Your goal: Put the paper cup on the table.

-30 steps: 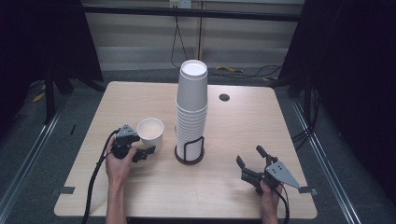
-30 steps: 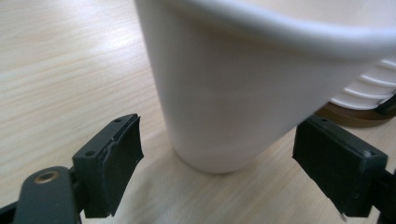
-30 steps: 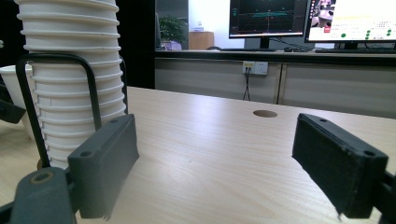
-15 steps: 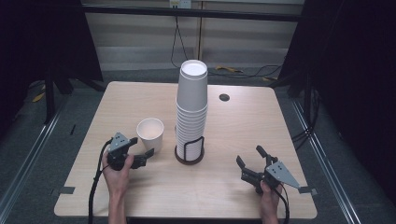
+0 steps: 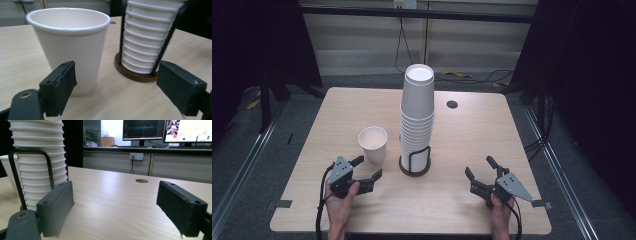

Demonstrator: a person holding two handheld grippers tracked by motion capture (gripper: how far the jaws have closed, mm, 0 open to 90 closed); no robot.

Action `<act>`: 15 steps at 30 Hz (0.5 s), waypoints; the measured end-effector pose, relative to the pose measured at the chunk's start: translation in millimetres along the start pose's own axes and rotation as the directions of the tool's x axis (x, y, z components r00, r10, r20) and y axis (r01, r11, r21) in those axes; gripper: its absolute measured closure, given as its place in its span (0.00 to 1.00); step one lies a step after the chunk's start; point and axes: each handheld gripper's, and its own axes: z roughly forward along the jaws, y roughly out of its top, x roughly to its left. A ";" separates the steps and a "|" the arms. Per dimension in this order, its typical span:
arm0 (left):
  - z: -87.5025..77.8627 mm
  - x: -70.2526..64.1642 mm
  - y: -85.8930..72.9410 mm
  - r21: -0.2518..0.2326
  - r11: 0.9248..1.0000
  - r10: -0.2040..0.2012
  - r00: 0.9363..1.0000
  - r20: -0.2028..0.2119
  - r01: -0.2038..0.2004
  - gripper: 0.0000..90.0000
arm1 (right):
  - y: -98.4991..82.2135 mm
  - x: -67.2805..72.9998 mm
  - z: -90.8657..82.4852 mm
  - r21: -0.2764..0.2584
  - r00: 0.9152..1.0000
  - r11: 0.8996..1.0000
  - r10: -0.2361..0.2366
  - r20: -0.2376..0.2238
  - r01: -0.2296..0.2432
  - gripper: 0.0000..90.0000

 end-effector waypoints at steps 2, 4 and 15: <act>0.4 -4.8 0.2 -0.020 1.000 0.007 1.000 0.026 -0.006 0.17 | -0.1 0.0 0.2 -0.002 1.000 1.000 0.000 -0.002 0.000 0.15; 0.4 -9.8 0.0 -0.033 0.999 0.008 0.999 0.031 -0.007 0.17 | 0.0 0.0 0.0 -0.001 1.000 1.000 -0.001 0.000 0.001 0.15; 22.0 -37.5 -7.9 -0.093 0.993 0.076 0.996 0.044 -0.072 0.18 | 0.0 0.0 0.0 0.000 1.000 1.000 0.001 -0.001 -0.001 0.16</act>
